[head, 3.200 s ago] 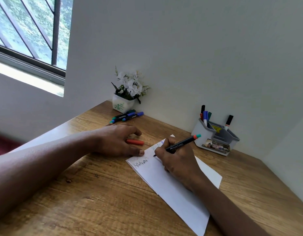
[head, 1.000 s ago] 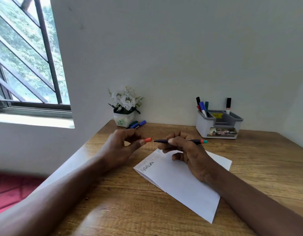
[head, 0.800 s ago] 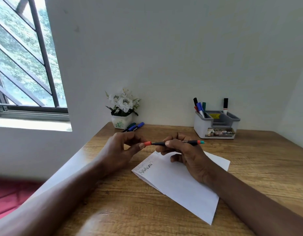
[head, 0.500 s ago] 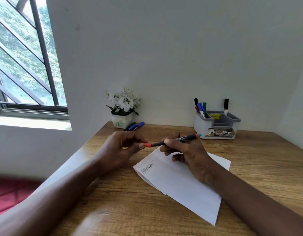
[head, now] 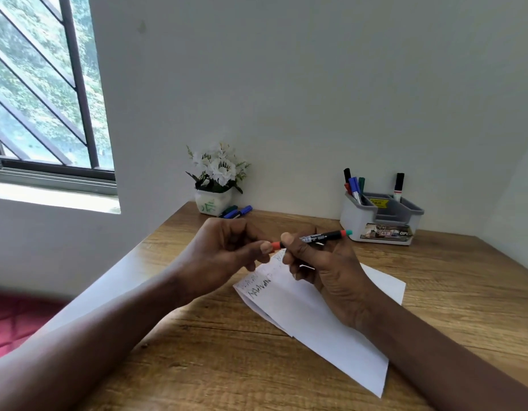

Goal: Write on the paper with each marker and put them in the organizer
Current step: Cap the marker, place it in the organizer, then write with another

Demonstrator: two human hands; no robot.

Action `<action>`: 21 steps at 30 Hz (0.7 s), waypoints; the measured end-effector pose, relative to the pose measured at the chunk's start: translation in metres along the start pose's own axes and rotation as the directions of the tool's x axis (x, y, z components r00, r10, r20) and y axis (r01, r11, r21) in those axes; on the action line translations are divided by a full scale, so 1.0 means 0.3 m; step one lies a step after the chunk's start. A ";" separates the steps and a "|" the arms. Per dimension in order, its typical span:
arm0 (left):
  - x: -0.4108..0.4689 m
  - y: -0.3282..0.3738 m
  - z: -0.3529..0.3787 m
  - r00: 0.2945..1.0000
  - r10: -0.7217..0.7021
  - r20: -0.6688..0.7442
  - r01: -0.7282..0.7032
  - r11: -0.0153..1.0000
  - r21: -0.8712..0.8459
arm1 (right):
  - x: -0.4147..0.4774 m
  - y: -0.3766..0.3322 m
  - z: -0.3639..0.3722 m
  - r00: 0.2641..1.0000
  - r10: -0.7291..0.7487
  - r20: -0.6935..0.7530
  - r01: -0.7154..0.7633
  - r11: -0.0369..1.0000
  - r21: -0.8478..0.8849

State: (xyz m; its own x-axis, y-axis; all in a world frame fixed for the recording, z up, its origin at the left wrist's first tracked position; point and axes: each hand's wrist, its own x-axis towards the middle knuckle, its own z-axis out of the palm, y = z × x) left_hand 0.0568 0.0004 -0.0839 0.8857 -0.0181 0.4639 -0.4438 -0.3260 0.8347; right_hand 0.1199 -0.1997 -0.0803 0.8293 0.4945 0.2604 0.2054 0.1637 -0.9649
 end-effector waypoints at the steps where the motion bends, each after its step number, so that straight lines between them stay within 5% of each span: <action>1: -0.001 0.000 0.001 1.000 0.001 0.001 -0.001 1.000 -0.004 | -0.003 -0.001 0.004 1.000 -0.004 0.005 0.004 1.000 -0.008; 10: 0.009 0.019 0.010 0.999 -0.011 -0.037 0.005 0.987 -0.160 | -0.002 -0.021 0.018 0.997 -0.068 0.042 0.066 0.997 0.038; 16: 0.018 0.007 0.002 1.000 0.012 0.000 -0.012 0.992 -0.123 | 0.005 -0.052 0.011 0.988 -0.134 0.070 0.142 0.984 -0.111; 18: 0.023 -0.005 -0.002 0.999 0.046 -0.023 -0.046 0.999 0.008 | 0.008 -0.051 -0.006 0.989 -0.141 0.036 0.145 0.983 -0.115; 21: 0.025 -0.030 -0.019 0.995 0.097 -0.012 -0.082 0.899 0.431 | 0.024 -0.035 -0.039 0.993 -0.106 -0.051 0.100 0.990 -0.104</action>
State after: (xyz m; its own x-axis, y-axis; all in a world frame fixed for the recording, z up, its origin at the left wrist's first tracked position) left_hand 0.0668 0.0087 -0.0862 0.8371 -0.0382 0.5457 -0.4128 -0.6989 0.5841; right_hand 0.1299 -0.2079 -0.0688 0.8282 0.4304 0.3589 0.3403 0.1225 -0.9323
